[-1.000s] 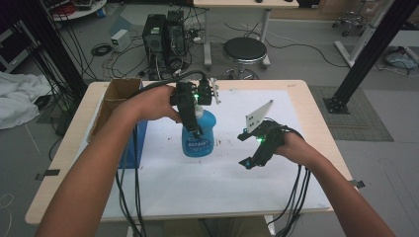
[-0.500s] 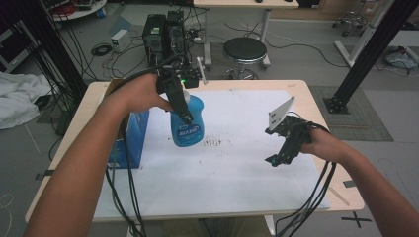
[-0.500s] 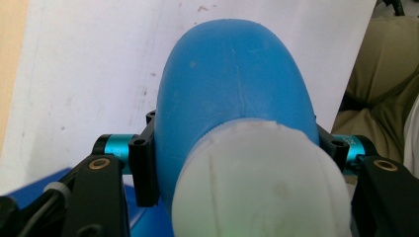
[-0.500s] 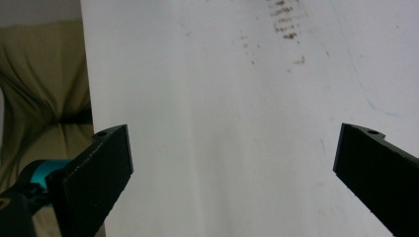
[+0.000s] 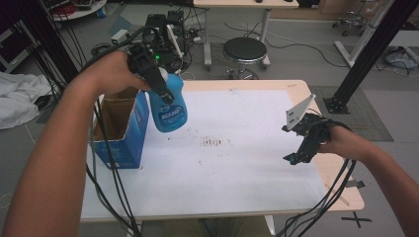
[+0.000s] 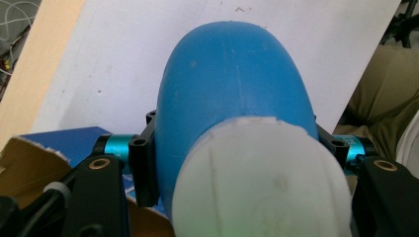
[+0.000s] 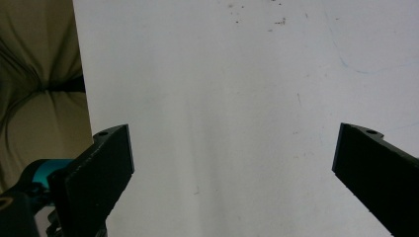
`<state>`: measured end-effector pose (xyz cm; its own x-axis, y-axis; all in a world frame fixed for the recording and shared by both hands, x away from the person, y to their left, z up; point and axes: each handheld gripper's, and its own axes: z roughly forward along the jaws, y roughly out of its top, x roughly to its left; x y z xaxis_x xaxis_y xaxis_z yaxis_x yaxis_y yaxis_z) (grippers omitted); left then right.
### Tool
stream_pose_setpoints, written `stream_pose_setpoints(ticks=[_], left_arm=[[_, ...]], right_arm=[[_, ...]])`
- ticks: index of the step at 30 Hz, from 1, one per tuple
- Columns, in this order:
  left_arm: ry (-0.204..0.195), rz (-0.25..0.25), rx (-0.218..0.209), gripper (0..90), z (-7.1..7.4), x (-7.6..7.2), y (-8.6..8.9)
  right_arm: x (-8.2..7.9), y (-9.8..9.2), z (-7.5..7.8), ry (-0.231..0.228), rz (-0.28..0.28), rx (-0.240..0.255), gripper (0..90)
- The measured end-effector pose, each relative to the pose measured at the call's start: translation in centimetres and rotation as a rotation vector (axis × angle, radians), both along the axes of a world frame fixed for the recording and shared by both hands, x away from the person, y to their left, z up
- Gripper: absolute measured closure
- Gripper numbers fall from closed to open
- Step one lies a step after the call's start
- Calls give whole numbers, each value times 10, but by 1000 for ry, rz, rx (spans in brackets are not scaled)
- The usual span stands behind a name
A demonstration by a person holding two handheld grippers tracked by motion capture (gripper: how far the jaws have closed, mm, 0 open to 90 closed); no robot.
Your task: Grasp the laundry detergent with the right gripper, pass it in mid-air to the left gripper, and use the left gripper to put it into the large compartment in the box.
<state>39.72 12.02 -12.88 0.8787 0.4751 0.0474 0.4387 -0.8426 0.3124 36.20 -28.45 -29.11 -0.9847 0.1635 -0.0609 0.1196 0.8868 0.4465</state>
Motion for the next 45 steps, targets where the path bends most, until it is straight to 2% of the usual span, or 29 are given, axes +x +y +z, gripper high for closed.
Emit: stream_pose_setpoints(ticks=[8, 12, 24, 32, 36, 45], left_arm=[[-21, 22, -18, 376, 23, -7, 33], [-28, 43, -34, 376, 29, -10, 51], [-55, 60, -46, 376, 43, -15, 97], [-66, 66, -41, 376, 40, -11, 124], [-67, 71, -28, 377, 36, -9, 132], [-61, 71, -14, 377, 16, -3, 144]], right_arm=[[-1, -8, 2, 5, -6, 22, 14], [-1, -9, 3, 3, -7, 23, 14], [0, -12, 6, -2, -34, 26, 13], [1, -13, 7, 0, -59, 29, 14], [2, -14, 7, 0, -69, 35, 14], [4, -12, 7, 5, -80, 36, 13]])
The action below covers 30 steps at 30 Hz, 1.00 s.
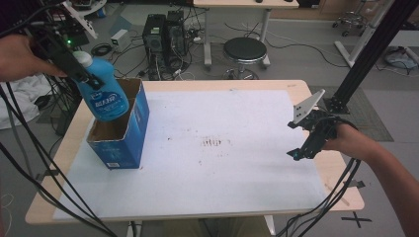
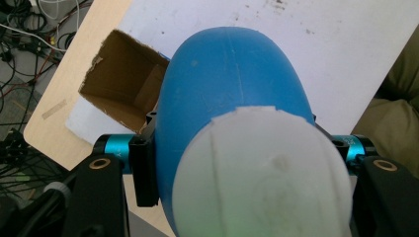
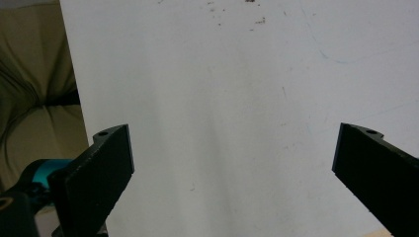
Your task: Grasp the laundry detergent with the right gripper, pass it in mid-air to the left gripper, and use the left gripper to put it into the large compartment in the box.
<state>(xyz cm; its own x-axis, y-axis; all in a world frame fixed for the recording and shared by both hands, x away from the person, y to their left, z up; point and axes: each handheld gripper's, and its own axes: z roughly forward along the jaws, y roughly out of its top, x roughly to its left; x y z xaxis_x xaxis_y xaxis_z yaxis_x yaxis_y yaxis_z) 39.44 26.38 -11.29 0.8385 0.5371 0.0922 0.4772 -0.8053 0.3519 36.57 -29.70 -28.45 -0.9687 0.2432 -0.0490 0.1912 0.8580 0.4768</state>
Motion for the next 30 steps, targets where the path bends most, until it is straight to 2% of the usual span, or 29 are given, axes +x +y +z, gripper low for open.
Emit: stream_pose_setpoints(ticks=[6, 9, 19, 26, 30], left_arm=[[21, -5, 16, 377, -21, 6, 2], [32, -11, 38, 377, -34, 9, 4], [44, -50, 75, 377, -77, 13, 4], [69, -52, 73, 377, -110, 16, 8], [74, -64, 87, 378, -126, 18, 6]], right_arm=[[0, 2, -2, 6, 4, -3, 14], [-1, 0, -3, 12, 1, 0, 13], [0, 0, -8, 17, 0, 2, 14], [0, 1, -10, 25, 1, -7, 14], [0, 1, -11, 26, -2, -9, 14]])
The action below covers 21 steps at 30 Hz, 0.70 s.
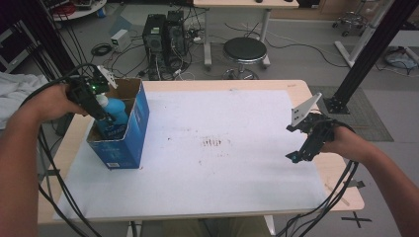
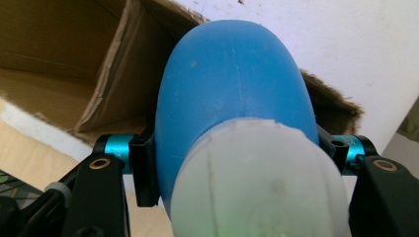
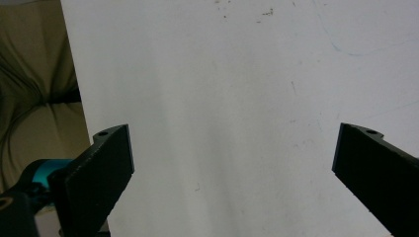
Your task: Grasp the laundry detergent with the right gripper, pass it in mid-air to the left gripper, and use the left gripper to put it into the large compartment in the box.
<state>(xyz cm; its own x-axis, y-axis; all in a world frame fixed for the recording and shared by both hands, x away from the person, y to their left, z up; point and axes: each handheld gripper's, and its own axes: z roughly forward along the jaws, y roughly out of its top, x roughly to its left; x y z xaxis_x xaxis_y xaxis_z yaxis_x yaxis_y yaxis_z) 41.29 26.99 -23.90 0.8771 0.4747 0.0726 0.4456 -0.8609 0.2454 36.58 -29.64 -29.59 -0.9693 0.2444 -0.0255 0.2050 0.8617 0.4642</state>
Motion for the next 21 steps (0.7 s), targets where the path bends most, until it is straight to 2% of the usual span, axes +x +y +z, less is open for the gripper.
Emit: stream_pose_setpoints(ticks=[6, 11, 19, 21], left_arm=[[16, -7, 17, 378, -18, 3, -2], [23, -30, 50, 377, -29, 4, -1], [42, -29, 65, 377, -46, 5, 0], [36, -17, 40, 377, -46, 6, 3]], right_arm=[[0, 0, -3, 6, -1, -5, 14], [1, 1, -4, 7, -2, -4, 14], [2, 2, -6, 3, -2, -3, 14], [1, 1, -6, 2, -3, 2, 14]])
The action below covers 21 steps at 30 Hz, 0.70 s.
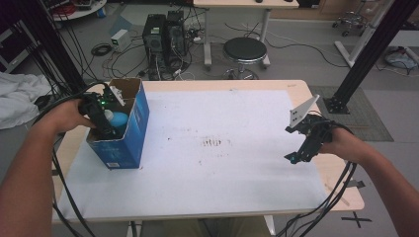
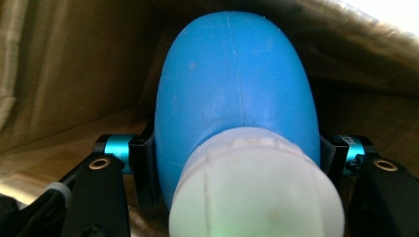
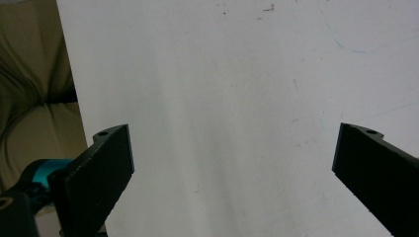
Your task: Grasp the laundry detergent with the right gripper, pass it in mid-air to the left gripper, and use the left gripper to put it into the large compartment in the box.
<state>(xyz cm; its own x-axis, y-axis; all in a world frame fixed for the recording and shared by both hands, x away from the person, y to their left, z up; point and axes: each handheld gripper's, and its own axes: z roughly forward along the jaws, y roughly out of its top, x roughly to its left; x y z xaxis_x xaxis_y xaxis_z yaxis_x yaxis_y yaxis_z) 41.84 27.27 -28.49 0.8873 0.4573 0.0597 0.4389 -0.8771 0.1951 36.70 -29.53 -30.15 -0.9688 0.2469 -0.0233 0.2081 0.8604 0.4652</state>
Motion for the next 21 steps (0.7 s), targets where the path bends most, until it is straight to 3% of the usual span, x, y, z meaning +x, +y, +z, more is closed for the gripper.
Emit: stream_pose_setpoints(ticks=[9, 12, 21], left_arm=[[-15, 8, 8, 373, 1, 0, -1], [-36, 40, -10, 287, 9, 0, 2], [-128, 63, -63, 255, 48, -12, 8]], right_arm=[[0, 1, 0, -3, 1, 3, 14], [0, 1, 0, -2, 1, 2, 14], [0, 6, -1, 0, 13, 2, 14]])
